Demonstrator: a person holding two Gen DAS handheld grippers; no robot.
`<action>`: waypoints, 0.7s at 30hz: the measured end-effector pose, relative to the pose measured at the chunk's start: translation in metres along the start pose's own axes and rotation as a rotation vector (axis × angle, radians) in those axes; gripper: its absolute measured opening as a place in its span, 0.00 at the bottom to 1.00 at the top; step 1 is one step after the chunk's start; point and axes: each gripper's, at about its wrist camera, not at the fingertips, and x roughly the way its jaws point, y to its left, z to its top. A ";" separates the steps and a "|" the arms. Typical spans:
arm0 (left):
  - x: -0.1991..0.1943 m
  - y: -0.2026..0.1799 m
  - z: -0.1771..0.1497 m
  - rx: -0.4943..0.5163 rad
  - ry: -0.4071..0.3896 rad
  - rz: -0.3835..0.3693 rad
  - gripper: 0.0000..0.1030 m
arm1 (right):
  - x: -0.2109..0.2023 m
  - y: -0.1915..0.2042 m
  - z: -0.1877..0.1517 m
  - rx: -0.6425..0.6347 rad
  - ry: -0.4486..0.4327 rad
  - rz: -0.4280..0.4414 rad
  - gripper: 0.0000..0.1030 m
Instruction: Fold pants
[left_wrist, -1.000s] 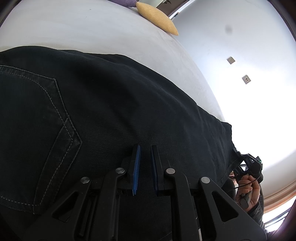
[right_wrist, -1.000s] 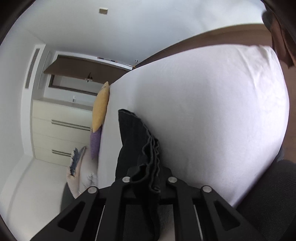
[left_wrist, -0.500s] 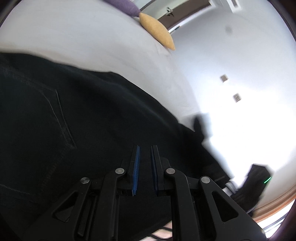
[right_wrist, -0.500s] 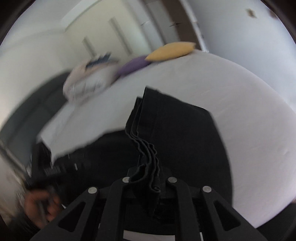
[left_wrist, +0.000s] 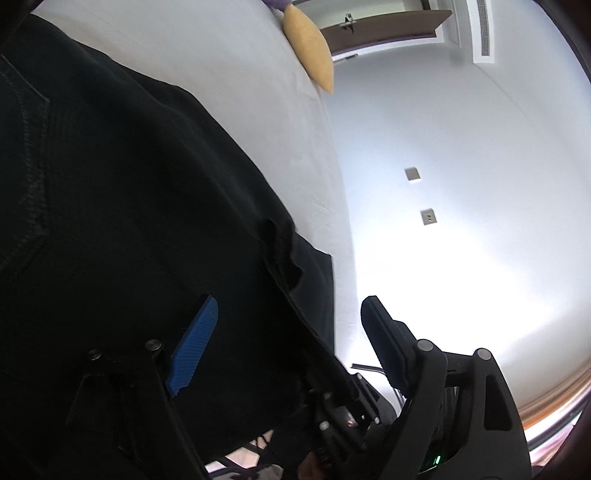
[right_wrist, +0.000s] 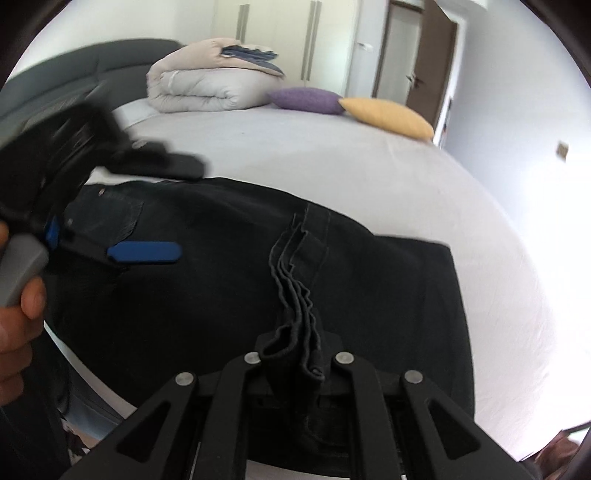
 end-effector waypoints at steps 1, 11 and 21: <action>0.001 -0.001 0.000 -0.006 0.014 -0.003 0.77 | -0.003 0.006 0.001 -0.023 -0.005 -0.008 0.10; 0.019 -0.015 0.008 0.045 0.131 0.079 0.71 | -0.019 0.048 0.005 -0.172 -0.036 -0.013 0.10; -0.009 -0.009 0.028 0.119 0.173 0.150 0.09 | -0.034 0.066 0.000 -0.315 -0.057 0.000 0.10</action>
